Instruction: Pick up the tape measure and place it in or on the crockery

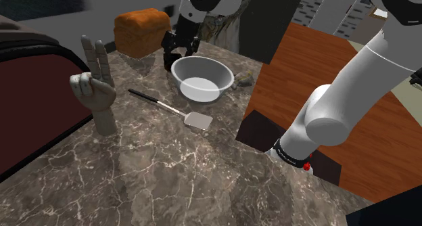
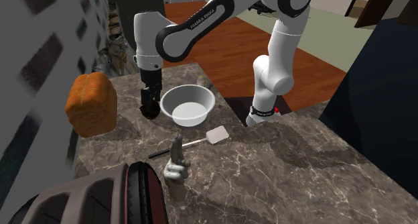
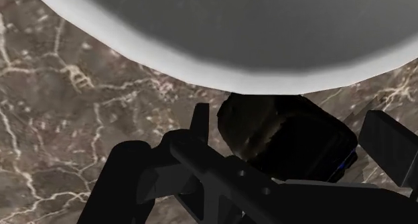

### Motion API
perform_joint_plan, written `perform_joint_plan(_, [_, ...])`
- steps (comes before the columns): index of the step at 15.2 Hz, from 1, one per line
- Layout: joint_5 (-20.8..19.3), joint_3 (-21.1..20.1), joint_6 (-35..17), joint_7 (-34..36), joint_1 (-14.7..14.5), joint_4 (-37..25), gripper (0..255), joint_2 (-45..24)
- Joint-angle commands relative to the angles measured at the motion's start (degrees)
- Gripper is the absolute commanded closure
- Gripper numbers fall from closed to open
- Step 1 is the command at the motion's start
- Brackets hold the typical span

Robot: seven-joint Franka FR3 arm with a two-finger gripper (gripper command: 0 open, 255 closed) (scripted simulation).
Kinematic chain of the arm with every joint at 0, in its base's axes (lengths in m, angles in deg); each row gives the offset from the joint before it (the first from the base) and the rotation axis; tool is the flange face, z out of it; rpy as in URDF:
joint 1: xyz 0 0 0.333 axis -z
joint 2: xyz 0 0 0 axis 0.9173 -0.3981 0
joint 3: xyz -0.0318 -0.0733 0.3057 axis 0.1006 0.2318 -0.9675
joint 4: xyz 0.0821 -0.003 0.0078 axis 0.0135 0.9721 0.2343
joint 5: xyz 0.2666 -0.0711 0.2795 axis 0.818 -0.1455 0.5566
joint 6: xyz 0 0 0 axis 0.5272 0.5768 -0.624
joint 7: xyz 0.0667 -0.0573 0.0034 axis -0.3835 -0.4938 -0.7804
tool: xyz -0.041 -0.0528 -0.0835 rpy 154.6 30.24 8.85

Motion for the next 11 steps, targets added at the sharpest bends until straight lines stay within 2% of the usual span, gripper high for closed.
perform_joint_plan(1, [-0.1,0.1,-0.5,0.1,0.1,0.9,0,-0.6])
perform_joint_plan(7, [-0.1,0.0,-0.5,0.1,0.2,0.9,0,-0.6])
perform_joint_plan(8, [-0.2,-0.1,-0.2,0.4,0.2,0.5,255,-0.7])
perform_joint_plan(11, [-0.2,0.0,0.1,0.2,0.3,0.3,255,-0.6])
